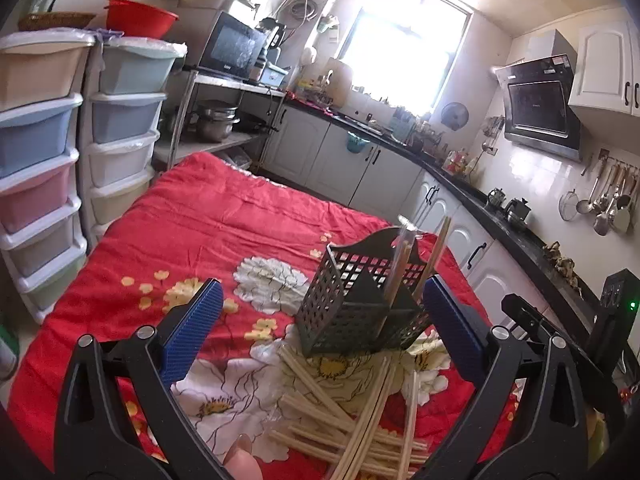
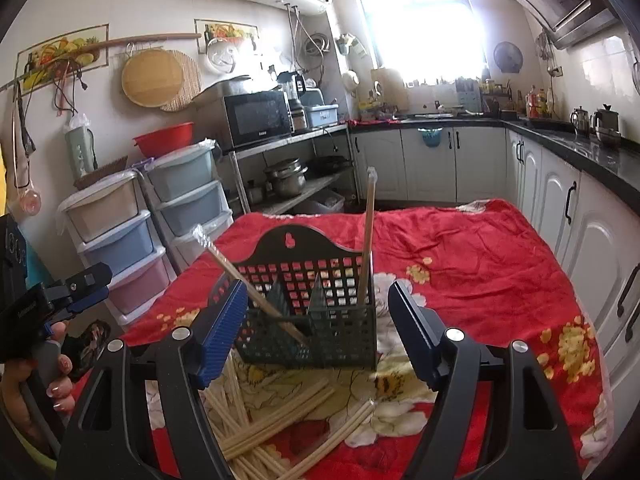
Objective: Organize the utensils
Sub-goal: 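Close the left tool on a wooden chopstick in the pile while the right tool grasps another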
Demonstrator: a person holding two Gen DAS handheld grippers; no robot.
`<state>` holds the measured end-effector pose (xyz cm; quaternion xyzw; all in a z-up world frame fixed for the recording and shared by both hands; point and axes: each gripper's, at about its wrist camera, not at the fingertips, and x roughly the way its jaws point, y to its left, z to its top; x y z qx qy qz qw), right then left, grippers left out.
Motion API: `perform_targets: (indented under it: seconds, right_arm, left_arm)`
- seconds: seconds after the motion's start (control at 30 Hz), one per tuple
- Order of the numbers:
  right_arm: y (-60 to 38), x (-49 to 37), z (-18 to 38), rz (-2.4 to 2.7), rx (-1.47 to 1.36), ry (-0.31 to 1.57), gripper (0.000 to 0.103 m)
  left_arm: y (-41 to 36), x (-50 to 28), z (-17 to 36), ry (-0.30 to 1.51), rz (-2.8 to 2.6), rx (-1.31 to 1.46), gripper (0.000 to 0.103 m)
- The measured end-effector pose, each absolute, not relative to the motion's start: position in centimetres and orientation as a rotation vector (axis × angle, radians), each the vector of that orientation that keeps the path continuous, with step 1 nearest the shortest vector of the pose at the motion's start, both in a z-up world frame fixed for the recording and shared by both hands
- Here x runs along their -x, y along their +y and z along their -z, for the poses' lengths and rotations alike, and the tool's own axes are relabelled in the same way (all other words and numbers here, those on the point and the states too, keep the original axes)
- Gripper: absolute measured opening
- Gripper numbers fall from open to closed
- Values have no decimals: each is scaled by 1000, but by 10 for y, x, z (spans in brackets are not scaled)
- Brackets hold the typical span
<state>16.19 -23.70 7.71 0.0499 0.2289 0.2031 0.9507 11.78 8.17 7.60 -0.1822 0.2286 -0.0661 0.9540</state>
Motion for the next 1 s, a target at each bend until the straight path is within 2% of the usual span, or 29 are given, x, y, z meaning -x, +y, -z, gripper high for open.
perform_targets:
  seconds: [1.0]
  right_arm:
    - [-226,-152,-13,-405,-77,668,70]
  left_arm:
    - [75,-118,-13,636,126,370,92]
